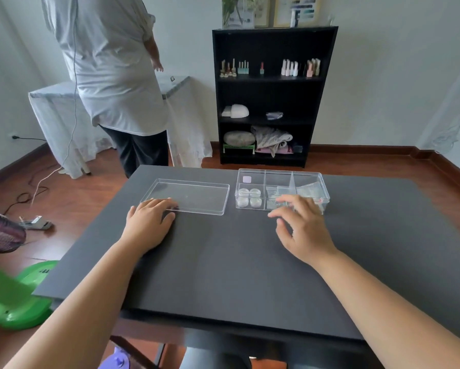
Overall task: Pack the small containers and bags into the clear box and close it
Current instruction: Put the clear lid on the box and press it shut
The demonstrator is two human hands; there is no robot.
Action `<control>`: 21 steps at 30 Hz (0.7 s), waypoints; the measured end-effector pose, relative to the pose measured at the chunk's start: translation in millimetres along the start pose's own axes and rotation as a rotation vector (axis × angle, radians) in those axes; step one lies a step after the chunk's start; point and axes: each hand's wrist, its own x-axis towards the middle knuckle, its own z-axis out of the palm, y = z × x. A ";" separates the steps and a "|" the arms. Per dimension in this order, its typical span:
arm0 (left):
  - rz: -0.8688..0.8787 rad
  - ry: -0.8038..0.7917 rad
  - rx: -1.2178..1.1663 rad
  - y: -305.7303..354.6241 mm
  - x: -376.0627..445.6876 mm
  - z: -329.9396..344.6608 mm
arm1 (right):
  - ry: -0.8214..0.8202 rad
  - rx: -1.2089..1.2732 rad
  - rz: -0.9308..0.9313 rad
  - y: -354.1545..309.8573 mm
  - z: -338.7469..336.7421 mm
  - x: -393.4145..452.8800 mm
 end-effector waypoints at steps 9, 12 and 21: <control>0.078 -0.003 0.047 17.8 -61.5 -33.0 | -0.276 0.156 -0.055 -42.1 24.0 13.8; 0.099 -0.014 0.026 24.8 -72.7 -45.8 | -0.315 0.190 -0.075 -44.5 25.6 13.2; 0.204 0.120 -0.168 61.4 -65.7 -74.3 | -0.014 0.436 0.037 -39.8 12.5 5.4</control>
